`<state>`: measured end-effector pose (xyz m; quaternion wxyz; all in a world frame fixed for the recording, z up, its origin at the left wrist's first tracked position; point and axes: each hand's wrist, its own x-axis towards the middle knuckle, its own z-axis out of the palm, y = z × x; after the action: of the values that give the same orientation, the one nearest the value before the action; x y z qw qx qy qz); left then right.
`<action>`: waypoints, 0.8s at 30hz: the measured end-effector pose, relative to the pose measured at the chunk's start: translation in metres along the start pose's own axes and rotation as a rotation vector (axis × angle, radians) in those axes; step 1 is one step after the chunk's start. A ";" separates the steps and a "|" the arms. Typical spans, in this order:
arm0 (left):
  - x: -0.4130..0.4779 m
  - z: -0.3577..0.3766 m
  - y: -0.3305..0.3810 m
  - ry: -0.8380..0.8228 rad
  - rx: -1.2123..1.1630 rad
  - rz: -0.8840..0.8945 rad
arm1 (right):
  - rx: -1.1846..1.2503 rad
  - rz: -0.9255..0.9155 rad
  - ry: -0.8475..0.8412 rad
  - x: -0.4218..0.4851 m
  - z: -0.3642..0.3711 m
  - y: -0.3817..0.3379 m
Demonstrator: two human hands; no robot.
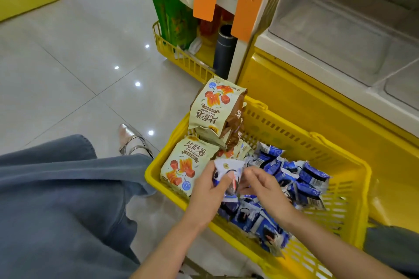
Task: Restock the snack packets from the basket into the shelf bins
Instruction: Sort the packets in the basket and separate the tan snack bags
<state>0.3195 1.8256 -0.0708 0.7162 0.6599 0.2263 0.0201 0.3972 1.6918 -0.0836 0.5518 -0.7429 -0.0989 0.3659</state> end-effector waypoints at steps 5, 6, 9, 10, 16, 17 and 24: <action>0.009 -0.012 0.000 0.063 0.035 -0.040 | -0.515 0.187 -0.072 0.023 -0.010 0.079; 0.011 -0.014 -0.001 0.052 0.041 -0.047 | -0.551 0.224 -0.119 0.027 -0.009 0.094; 0.016 -0.018 -0.001 0.038 0.054 -0.072 | -0.582 0.273 -0.196 0.038 -0.001 0.120; 0.018 -0.018 -0.001 0.044 0.055 -0.082 | -0.583 0.254 -0.223 0.041 0.002 0.126; 0.025 -0.014 0.002 0.047 0.091 -0.095 | -0.750 0.231 -0.264 0.050 0.022 0.145; 0.026 -0.013 0.002 0.044 0.098 -0.095 | -0.736 0.236 -0.241 0.051 0.025 0.145; 0.022 -0.006 -0.001 -0.047 0.102 -0.131 | -0.672 0.315 -0.193 0.041 0.004 0.129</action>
<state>0.3374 1.8380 -0.0787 0.6866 0.6796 0.2528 -0.0538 0.3903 1.6697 -0.2168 0.2027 -0.8506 -0.1493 0.4616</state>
